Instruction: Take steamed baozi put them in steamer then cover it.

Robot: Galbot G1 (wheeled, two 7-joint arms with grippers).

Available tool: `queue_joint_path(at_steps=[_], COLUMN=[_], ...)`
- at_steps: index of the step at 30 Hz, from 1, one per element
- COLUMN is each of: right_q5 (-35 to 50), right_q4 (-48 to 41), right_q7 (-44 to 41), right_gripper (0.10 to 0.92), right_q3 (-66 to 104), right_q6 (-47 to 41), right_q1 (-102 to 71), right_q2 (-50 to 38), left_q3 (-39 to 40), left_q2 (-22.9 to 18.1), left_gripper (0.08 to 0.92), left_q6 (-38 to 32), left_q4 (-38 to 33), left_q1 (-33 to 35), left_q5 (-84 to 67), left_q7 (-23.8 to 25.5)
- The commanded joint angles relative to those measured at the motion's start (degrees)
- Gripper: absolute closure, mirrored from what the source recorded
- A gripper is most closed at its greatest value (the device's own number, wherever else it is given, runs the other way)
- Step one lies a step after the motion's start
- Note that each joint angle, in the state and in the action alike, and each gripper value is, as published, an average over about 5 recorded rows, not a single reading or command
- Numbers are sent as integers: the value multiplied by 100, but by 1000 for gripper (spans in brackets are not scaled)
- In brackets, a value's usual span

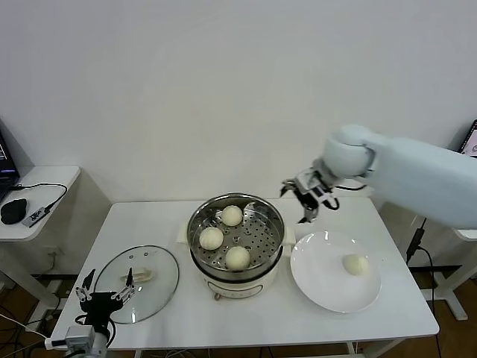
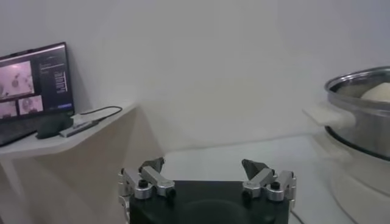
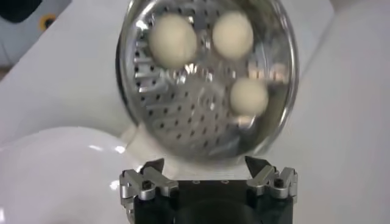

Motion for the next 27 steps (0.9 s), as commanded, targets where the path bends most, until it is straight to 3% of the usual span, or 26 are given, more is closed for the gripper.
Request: queue_joint_path(at_steps=[1,10,27], right_q5=[-280,-977,-1861], right_q4=[20,-555,-1724], right_q7=[-91,-102,-186], right_gripper=[203,203,203], right_q3=[490,1665,2567], right_q6=[-666,-353,117], right_q1=[-973,-2606,-3856], right_q2=[-1465,-1686,-835], left_q3=[51,77,-48], left_q2=[57,66,23], left_gripper=[177,177,177], left_q6=[18,37,31], left_q4=[10,78,86], left_q1=[-9,-56,24], left_q5=[-9,-7,-2], left_q7=[2,1,0])
